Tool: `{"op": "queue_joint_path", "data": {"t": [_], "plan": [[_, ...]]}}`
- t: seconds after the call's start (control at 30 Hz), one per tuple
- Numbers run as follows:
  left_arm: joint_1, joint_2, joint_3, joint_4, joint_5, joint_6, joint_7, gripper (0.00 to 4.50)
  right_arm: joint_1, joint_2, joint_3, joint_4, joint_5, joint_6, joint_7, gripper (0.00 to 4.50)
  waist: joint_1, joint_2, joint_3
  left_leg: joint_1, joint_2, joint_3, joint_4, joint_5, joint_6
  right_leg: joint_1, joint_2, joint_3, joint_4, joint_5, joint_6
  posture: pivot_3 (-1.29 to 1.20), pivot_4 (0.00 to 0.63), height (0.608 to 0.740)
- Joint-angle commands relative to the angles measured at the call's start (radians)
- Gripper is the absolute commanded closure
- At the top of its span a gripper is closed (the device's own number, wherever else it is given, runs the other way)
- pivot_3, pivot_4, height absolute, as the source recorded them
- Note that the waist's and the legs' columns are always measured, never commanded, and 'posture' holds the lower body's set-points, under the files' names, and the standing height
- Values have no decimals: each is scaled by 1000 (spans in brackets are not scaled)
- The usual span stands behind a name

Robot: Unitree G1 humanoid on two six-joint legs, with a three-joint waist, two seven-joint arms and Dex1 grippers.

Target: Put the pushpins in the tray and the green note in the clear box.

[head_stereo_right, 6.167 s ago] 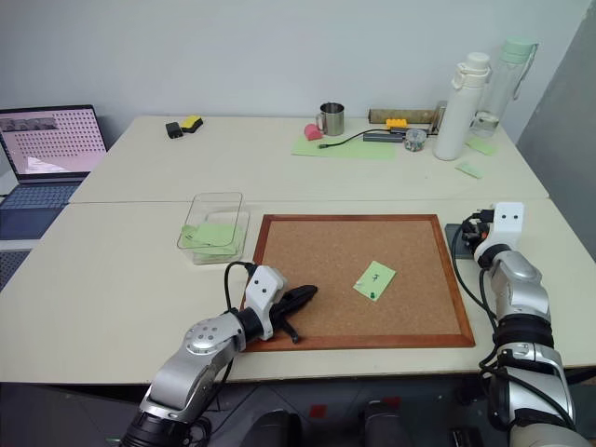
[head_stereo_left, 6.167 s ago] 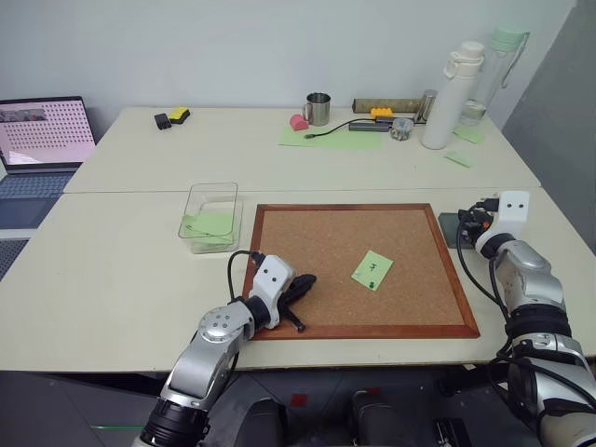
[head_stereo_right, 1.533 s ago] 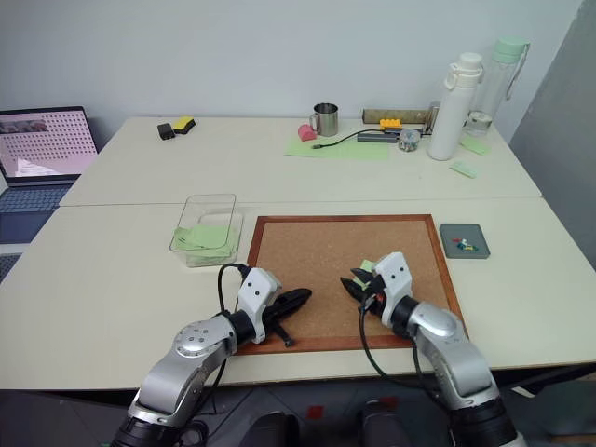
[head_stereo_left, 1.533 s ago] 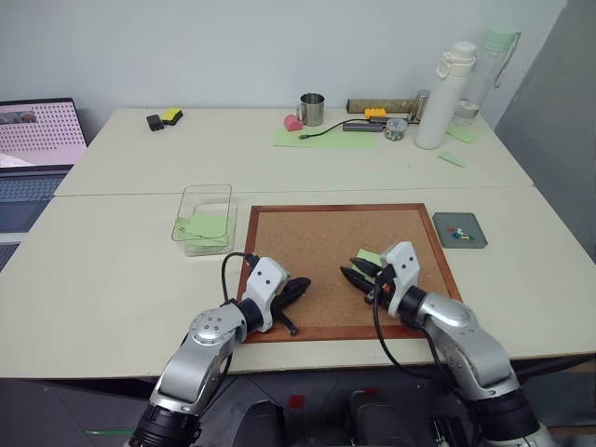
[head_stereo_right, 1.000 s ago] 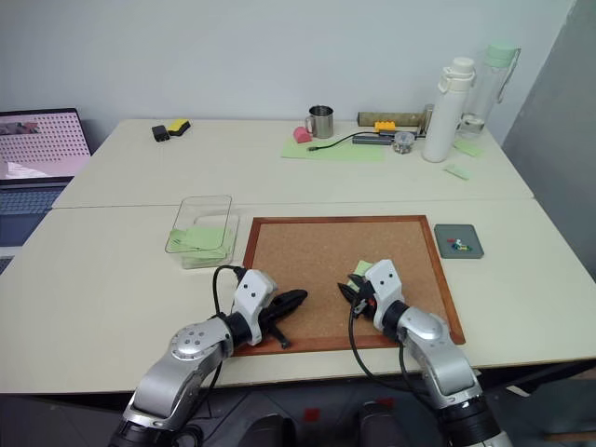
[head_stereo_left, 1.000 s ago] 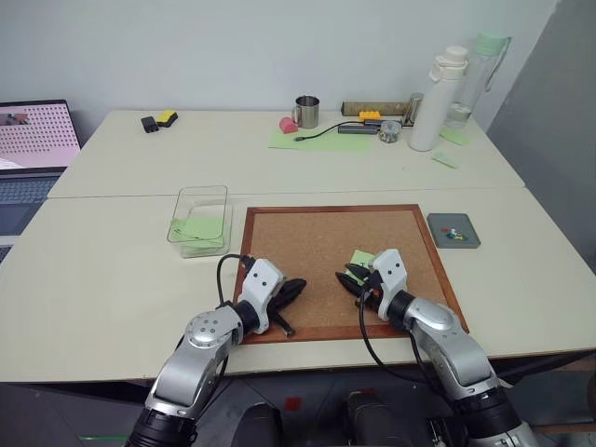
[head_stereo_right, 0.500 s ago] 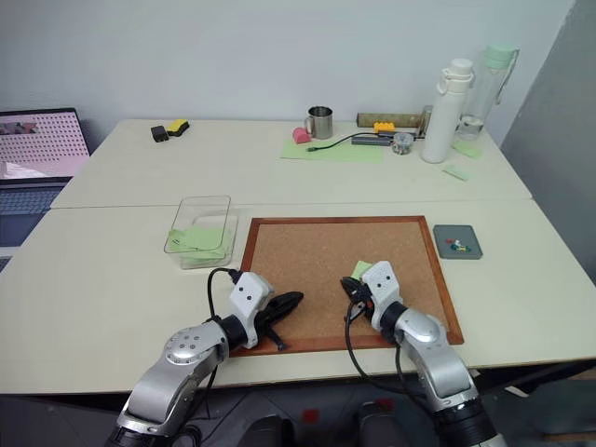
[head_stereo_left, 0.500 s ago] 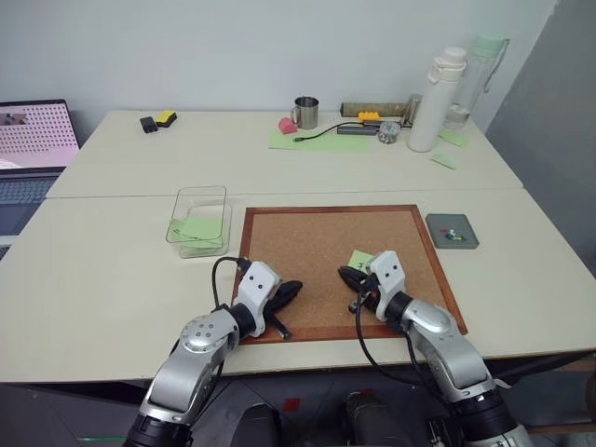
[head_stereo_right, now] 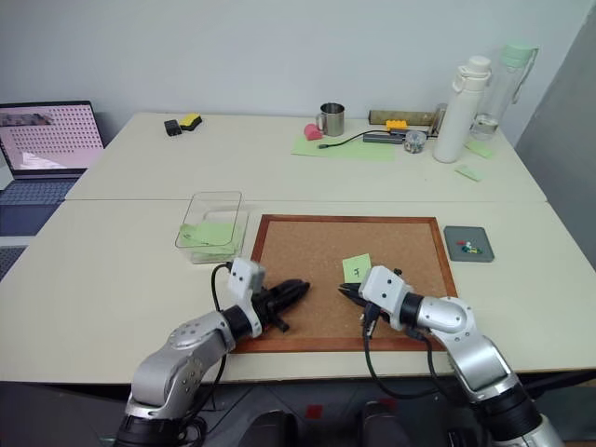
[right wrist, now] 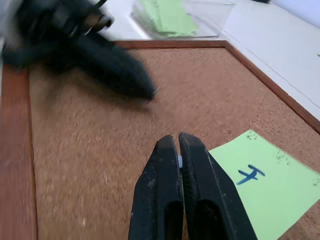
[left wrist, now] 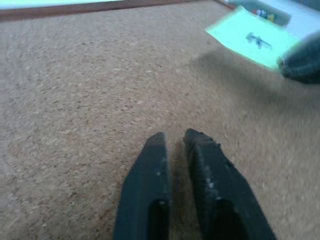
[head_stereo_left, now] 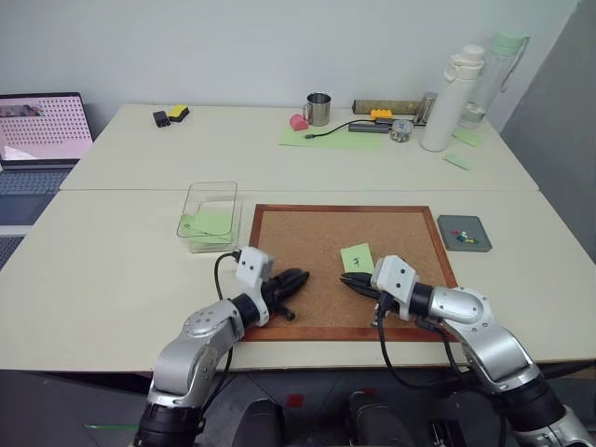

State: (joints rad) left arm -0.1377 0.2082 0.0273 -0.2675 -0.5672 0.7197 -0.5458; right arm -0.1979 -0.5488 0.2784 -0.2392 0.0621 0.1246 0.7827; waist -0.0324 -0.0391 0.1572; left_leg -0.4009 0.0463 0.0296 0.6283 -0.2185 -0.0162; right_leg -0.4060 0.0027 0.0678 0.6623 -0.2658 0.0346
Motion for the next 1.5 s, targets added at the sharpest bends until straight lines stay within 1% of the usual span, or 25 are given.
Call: {"op": "queue_joint_path", "data": {"t": [0.03, 0.2, 0.3, 0.5, 0.7, 0.87, 1.0, 1.03, 1.1, 1.13, 1.17, 1.37, 1.4, 1.5], "plan": [[-49, -49, 77, -44, -212, 182, 55, 2761, -33, -31, -36, -9, -4, -71, 27, 4500, 0, -1, 1, 0, 0, 0, 0, 0, 0, 0, 0, 0, 0, 0, 1, 0, 150, 740], [-76, -110, 149, -18, -398, 354, 165, 1746, -53, -57, -43, -28, -3, -112, 52, 4500, 0, -2, 2, 0, 0, -1, 0, 0, 0, 0, 1, 1, 0, 1, 1, 0, 150, 740], [-94, -132, 186, -7, -512, 414, 200, 1746, -63, -64, -39, -69, 12, -119, 75, 4500, 0, -5, 5, 0, 0, -2, 0, 0, 0, 0, 1, 0, 0, 1, 1, 0, 150, 740], [-132, -173, 231, 25, -650, 434, 284, 1746, -59, -69, -3, -146, 25, -100, 129, 4500, 2, -6, 5, 0, 0, -2, 1, 0, 0, 0, 1, 0, 0, 1, 1, 0, 150, 740], [-122, -163, 201, 20, -692, 435, 307, 1746, -89, -70, 14, -150, -2, -125, 151, 4500, 2, -6, 6, 0, -1, -2, 1, 0, 0, 1, 1, 1, 0, 1, 1, 0, 150, 740], [-111, -158, 172, 3, -703, 418, 293, 1746, -101, -74, 21, -153, -1, -137, 174, 4500, 2, -6, 6, 0, -1, -2, 1, 0, 0, 1, 1, 1, 0, 1, 1, 0, 150, 740], [-104, -147, 153, -1, -697, 403, 290, 2245, -108, -71, 25, -150, -4, -147, 183, 4500, 3, -6, 6, 0, -1, -2, 1, 0, 0, 1, 0, 1, 0, 1, 1, 0, 150, 740], [-102, -144, 152, -2, -699, 401, 288, 2500, -108, -70, 25, -149, -5, -148, 184, 4500, 2, -6, 6, 0, -1, -2, 1, 0, 0, 1, 0, 1, 0, 1, 1, 0, 150, 740], [-98, -138, 149, -4, -703, 397, 288, 2830, -109, -67, 25, -148, -8, -152, 182, 4500, 2, -6, 6, 0, -1, -2, 1, 0, 0, 1, 0, 1, 0, 1, 1, 0, 150, 740], [-96, -135, 146, -6, -706, 394, 287, 3097, -108, -66, 26, -148, -10, -154, 181, 4500, 2, -6, 6, 0, -1, -2, 1, 0, 0, 1, 0, 1, 0, 1, 1, 0, 150, 740], [-94, -131, 144, -6, -708, 391, 286, 3224, -108, -65, 28, -147, -11, -155, 179, 4500, 2, -6, 6, 0, -1, -2, 1, 0, 0, 1, 0, 1, 0, 1, 1, 0, 150, 740], [-90, -116, 137, -8, -712, 380, 284, 4369, -107, -59, 29, -142, -20, -167, 172, 4500, 3, -6, 6, 0, -1, -2, 1, 0, 0, 1, 0, 1, 0, 1, 1, 0, 150, 740], [-89, -113, 136, -8, -713, 377, 284, 4470, -107, -58, 29, -142, -21, -168, 171, 4500, 3, -6, 6, 0, -1, -2, 1, 0, 0, 1, 0, 1, 0, 1, 1, 0, 150, 740], [-86, -106, 131, -12, -716, 372, 281, 4470, -107, -54, 30, -139, -25, -171, 168, 4500, 2, -6, 6, 0, -1, -2, 1, 0, 0, 1, 0, 1, 0, 1, 1, 0, 150, 740]]}}
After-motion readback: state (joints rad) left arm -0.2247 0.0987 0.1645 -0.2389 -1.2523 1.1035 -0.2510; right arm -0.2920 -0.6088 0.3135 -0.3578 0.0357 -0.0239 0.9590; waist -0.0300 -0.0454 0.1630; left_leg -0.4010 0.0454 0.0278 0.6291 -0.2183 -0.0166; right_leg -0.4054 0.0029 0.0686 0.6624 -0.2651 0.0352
